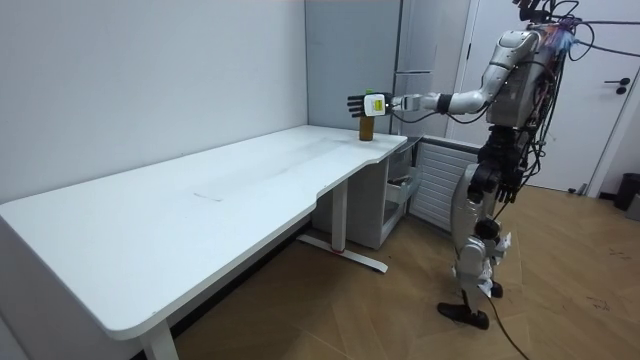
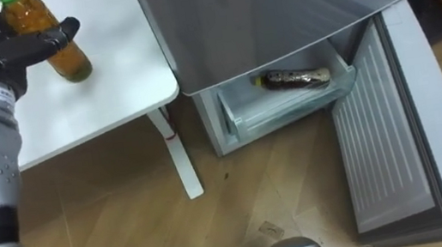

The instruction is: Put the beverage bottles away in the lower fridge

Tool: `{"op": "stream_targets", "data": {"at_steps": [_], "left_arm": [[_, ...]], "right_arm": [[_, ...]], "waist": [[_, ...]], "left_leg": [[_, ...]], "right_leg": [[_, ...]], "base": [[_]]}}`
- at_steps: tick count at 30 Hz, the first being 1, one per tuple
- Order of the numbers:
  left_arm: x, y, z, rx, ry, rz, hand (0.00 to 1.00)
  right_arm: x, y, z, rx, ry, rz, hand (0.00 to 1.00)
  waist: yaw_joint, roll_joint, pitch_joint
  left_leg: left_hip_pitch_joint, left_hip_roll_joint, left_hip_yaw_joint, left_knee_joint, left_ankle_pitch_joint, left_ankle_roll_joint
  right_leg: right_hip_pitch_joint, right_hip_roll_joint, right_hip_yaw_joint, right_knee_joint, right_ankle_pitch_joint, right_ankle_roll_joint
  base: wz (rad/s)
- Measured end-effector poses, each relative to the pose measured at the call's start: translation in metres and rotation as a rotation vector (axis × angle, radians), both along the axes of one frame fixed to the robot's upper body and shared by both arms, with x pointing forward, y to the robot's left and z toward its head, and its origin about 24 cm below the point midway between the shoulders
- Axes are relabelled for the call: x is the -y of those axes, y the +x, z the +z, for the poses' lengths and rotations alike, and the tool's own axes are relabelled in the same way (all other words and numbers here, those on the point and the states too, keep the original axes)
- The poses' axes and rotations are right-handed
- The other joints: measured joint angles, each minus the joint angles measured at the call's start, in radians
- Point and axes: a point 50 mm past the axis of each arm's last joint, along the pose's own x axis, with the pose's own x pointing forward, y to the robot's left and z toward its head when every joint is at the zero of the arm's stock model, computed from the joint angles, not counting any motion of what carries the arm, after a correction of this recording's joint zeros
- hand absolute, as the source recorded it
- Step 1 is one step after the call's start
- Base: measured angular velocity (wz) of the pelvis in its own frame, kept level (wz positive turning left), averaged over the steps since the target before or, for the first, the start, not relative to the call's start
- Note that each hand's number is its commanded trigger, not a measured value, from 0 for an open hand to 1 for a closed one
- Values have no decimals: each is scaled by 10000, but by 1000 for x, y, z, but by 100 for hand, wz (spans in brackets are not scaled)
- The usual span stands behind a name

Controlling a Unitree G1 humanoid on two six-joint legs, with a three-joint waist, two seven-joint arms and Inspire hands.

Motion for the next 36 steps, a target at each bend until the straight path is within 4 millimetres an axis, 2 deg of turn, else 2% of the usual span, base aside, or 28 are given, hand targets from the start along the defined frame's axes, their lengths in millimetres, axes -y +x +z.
{"op": "stream_targets", "data": {"at_steps": [3, 8, 12, 17, 18, 19, 20, 32, 36], "left_arm": [[-2, 8, 4, -36, 43, 12, 0], [-3, 10, 0, -257, -64, 44, 0], [-3, 9, -2, -350, -442, -2, 0], [-6, 9, -4, -513, -533, -47, 0], [-6, 9, -4, -523, -525, -46, 9], [-7, 9, -4, -531, -484, -34, 67], [-8, 9, -3, -538, -465, -28, 100], [-9, 9, -3, -599, -599, -39, 100], [-7, 8, -12, -1207, -649, -164, 100]], "right_arm": [[0, -3, 0, -260, 14, 28, 0], [0, -2, 0, -313, -24, 13, 0], [0, -2, 0, -326, -65, 2, 0], [0, -3, 0, -421, -107, -30, 0], [0, -3, 0, -428, -108, -32, 0], [0, -3, 0, -428, -110, -45, 0], [0, -4, 0, -426, -113, -72, 0], [1, -2, 0, -512, -245, -132, 0], [0, 1, 0, -466, -325, -120, 0]], "waist": [[-66, 20, -12], [-264, 156, -91], [-443, 232, -68], [-472, 237, -58], [-466, 242, -58], [-467, 250, -57], [-469, 253, -55], [-483, 268, -13], [-499, 219, 19]], "left_leg": [[16, -1, -1, 0, 0, 0], [16, -1, -3, -3, 0, 0], [54, -1, -4, -6, 1, 1], [66, 1, 2, -8, 2, 3], [67, 1, 1, -11, 1, 4], [67, 1, 1, -15, 1, 5], [67, 1, 1, -16, 1, 6], [43, -3, 0, -30, 1, 6], [22, -5, 0, -32, 1, 6]], "right_leg": [[18, 0, 22, -3, 1, 0], [44, 1, 71, 21, 3, -2], [18, 1, 78, 144, 4, -2], [-8, 33, 233, 166, 7, 1], [-18, 40, 269, 170, 10, 6], [-30, 44, 289, 172, 14, 11], [-37, 45, 296, 170, 16, 13], [-136, 52, 354, 133, 17, 16], [-157, 53, 359, 117, 15, 16]], "base": [[0], [-2], [0], [-4], [-4], [-3], [0], [0], [0]]}}
